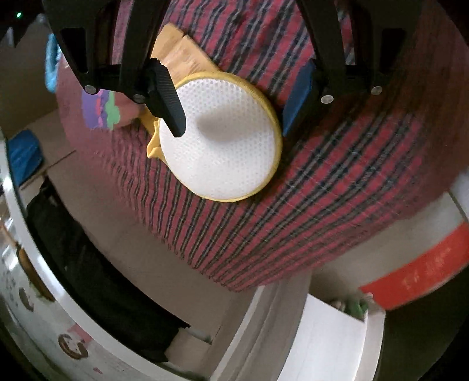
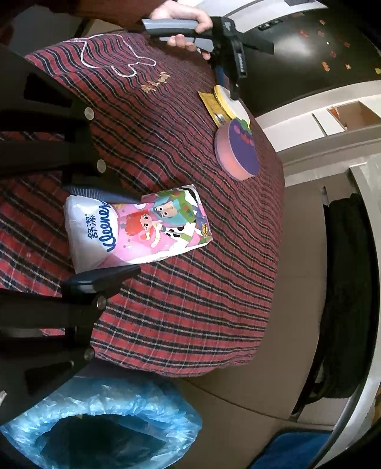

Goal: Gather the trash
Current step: 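Grasp the round yellow-rimmed pad with left tool while right tool holds tissue pack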

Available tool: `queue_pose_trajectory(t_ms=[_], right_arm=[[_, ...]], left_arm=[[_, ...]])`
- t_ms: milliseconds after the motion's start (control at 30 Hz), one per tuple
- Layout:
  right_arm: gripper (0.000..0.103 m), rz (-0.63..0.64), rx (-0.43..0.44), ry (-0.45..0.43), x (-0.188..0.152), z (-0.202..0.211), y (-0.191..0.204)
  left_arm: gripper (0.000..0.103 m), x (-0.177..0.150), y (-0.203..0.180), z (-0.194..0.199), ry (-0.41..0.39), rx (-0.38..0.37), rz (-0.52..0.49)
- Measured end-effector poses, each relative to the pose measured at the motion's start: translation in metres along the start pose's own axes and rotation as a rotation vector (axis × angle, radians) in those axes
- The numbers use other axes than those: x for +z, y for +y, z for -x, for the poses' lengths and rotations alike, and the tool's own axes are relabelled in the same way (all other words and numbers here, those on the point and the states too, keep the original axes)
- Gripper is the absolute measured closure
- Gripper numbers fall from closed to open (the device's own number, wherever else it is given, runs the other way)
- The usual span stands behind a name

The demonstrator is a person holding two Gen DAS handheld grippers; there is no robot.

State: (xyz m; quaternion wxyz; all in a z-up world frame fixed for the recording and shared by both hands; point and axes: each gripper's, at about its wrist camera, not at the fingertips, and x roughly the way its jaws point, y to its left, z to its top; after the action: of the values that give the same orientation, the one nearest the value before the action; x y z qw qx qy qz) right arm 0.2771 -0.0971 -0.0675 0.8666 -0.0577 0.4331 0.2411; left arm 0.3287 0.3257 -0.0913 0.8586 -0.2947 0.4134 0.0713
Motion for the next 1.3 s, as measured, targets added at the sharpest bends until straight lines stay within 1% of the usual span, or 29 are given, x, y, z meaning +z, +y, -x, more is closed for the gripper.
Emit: queue_pose_trajectory(t_ms=[67,100,133,233,300,400,433,533,600,667,700,800,900,933,1100,1233,1300], right_arm=[[0.065,0.003,-0.004,0.001,0.0,0.0,0.002],[0.065,0.003,-0.004,0.001,0.0,0.0,0.002],[0.065,0.002,-0.004,0.001,0.0,0.001,0.003],[0.065,0.002,-0.002,0.0,-0.002,0.002,0.003],[0.065,-0.004,-0.001,0.001,-0.002,0.001,0.002],[0.065,-0.008,-0.001,0.0,-0.002,0.002,0.003],[0.065,-0.008,0.0,-0.001,-0.002,0.002,0.004],[0.065,-0.009,0.002,-0.001,-0.004,0.003,0.004],[0.065,-0.009,0.001,0.0,-0.004,0.004,0.005],[0.065,-0.012,0.0,0.001,-0.004,0.004,0.006],[0.065,-0.015,0.0,0.003,-0.003,0.005,0.006],[0.066,-0.012,0.021,-0.015,0.0,0.01,0.009],[0.066,0.017,0.011,-0.047,0.007,0.019,0.015],[0.066,0.024,0.011,-0.064,0.012,0.024,0.017],[0.066,0.013,0.009,-0.142,0.031,0.049,0.02],[0.066,-0.024,0.019,-0.205,0.047,0.075,0.012],[0.066,-0.03,0.006,-0.238,0.051,0.088,0.009]], left_arm=[[0.038,0.003,-0.001,-0.005,0.006,-0.041,0.035],[0.043,0.004,-0.002,-0.003,0.003,-0.061,0.043],[0.043,0.005,-0.008,0.002,-0.015,-0.098,0.043],[0.043,0.006,-0.026,0.017,-0.064,-0.161,0.001],[0.043,0.007,-0.037,0.019,-0.062,-0.188,-0.019],[0.043,0.012,-0.051,0.008,-0.038,-0.222,-0.026],[0.043,0.013,-0.053,0.004,-0.033,-0.224,-0.023],[0.051,0.014,-0.059,-0.007,-0.024,-0.212,-0.009],[0.075,0.016,-0.062,-0.015,-0.026,-0.185,-0.008],[0.082,0.016,-0.064,-0.02,-0.04,-0.142,-0.014],[0.084,0.015,-0.065,-0.018,-0.051,-0.141,-0.02],[0.088,0.006,-0.075,0.004,-0.117,-0.122,-0.076],[0.088,-0.009,-0.09,0.039,-0.2,-0.092,-0.145],[0.088,-0.014,-0.094,0.048,-0.216,-0.09,-0.162],[0.088,-0.049,-0.125,0.095,-0.273,-0.101,-0.261],[0.088,-0.077,-0.156,0.119,-0.285,-0.146,-0.319],[0.088,-0.089,-0.169,0.128,-0.293,-0.15,-0.354]])
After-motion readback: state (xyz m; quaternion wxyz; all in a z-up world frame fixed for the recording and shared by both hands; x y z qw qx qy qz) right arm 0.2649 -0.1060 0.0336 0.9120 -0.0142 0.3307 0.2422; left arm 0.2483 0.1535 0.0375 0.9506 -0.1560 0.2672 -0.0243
